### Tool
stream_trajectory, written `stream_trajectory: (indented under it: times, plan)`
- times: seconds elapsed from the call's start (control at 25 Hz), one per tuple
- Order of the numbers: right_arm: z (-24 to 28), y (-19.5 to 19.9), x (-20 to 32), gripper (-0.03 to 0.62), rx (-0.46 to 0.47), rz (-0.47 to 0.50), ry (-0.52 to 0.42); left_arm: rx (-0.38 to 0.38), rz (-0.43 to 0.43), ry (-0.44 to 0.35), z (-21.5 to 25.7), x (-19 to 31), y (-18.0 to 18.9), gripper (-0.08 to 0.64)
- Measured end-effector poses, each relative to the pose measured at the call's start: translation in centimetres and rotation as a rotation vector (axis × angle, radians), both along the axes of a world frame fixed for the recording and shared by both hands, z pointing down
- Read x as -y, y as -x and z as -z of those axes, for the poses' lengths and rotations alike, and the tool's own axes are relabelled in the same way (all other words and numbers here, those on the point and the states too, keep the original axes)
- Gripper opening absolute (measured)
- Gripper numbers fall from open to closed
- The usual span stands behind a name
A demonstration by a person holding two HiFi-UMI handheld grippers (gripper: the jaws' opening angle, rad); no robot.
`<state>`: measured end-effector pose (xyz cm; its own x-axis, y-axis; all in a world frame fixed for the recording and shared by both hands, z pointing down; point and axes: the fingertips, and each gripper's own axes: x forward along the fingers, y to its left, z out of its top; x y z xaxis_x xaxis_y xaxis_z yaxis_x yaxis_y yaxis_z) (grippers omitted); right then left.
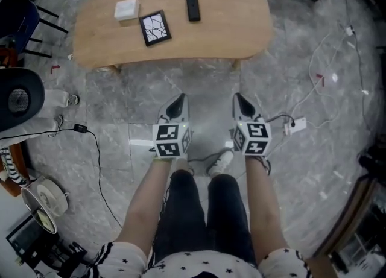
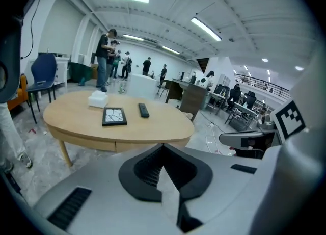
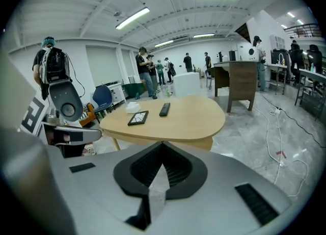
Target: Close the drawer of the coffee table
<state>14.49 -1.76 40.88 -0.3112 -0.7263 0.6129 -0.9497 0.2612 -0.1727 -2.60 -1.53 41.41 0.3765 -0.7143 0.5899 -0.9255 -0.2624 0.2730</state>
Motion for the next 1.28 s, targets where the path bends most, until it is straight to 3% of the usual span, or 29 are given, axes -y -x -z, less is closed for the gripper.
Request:
stream_trajectory:
  times: [0.2, 0.36, 0.76, 1.28]
  plan:
    - [4.5, 1.1, -1.5, 0.008, 0.029, 0.009, -0.022, 0.024, -0.032, -0.016, 4.1, -1.8, -0.9, 0.006]
    - [7.8, 2.1, -3.5, 0.008, 0.072, 0.021, -0.032, 0.007, -0.036, -0.009, 7.1, -3.9, -1.8, 0.006]
    - [15.7, 2.4, -9.0, 0.008, 0.071, 0.095, -0.044, -0.047, -0.048, 0.044, 13.6, -9.5, -3.4, 0.006]
    - [22.8, 3.5, -13.1, 0.008, 0.105, 0.164, -0.096, -0.053, -0.065, 0.011, 21.1, -13.2, -4.6, 0.006]
